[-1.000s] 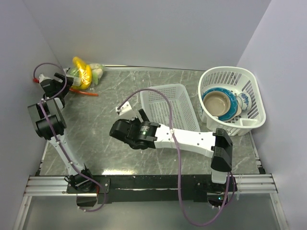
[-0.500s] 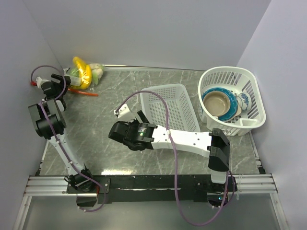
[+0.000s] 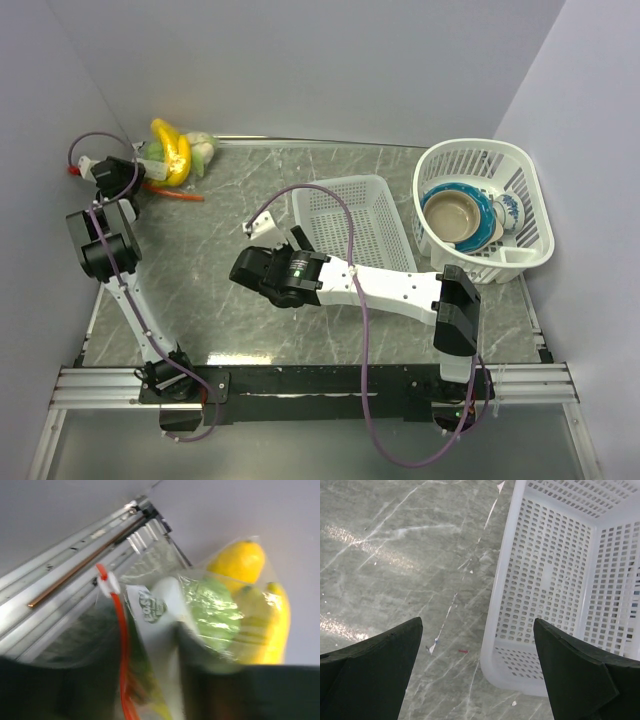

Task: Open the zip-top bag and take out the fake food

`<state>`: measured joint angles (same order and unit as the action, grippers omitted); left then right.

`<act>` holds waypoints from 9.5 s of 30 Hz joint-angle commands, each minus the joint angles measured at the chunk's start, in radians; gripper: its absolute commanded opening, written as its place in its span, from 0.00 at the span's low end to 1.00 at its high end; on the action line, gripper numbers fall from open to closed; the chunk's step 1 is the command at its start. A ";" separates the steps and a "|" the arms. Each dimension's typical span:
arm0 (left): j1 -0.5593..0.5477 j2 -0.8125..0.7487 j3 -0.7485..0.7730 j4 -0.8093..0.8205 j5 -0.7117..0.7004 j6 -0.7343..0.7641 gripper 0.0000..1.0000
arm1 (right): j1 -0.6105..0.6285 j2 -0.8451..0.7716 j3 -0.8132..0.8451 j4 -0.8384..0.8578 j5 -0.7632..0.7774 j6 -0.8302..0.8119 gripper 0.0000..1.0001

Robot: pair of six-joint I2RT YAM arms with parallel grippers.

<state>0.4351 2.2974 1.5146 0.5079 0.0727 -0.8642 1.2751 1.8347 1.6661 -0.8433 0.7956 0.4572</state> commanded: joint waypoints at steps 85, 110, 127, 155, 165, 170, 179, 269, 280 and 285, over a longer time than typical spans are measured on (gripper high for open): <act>-0.387 -0.773 0.271 -1.882 1.210 1.593 0.01 | -0.557 -0.106 -0.172 1.062 -1.542 -0.315 0.91; -0.421 -0.794 0.240 -1.861 1.153 1.547 0.71 | -0.586 -0.069 -0.187 1.106 -1.635 -0.135 0.01; -0.392 -0.800 0.078 -1.721 0.981 1.547 0.18 | -0.591 -0.112 -0.206 1.049 -1.586 -0.161 0.00; -0.377 -0.806 0.230 -1.884 1.099 1.594 0.04 | -0.570 -0.091 -0.138 1.190 -1.655 -0.192 0.96; -0.458 -0.854 0.239 -1.884 1.069 1.581 0.05 | -0.539 -0.035 -0.091 1.149 -1.656 -0.241 0.96; -0.460 -0.854 0.245 -1.882 1.078 1.574 0.05 | -0.531 -0.018 -0.083 1.122 -1.670 -0.244 0.85; -0.460 -0.856 0.254 -1.881 1.050 1.581 0.03 | -0.533 -0.028 -0.107 1.061 -1.685 -0.267 0.62; -0.251 -0.788 0.047 -1.845 1.118 1.717 0.01 | -0.658 -0.098 -0.104 1.151 -1.629 -0.175 0.00; -0.026 -0.791 -0.088 -1.881 1.033 1.858 0.01 | -0.665 0.043 0.010 1.330 -1.454 -0.025 0.00; 0.075 -0.753 -0.085 -1.882 1.000 1.877 0.01 | -0.668 0.121 0.111 1.304 -1.372 -0.048 0.00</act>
<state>0.4141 1.5333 1.4277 -1.3224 1.1976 0.9516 0.6632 1.9537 1.6260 0.3141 -0.7273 0.4084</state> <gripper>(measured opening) 0.059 0.008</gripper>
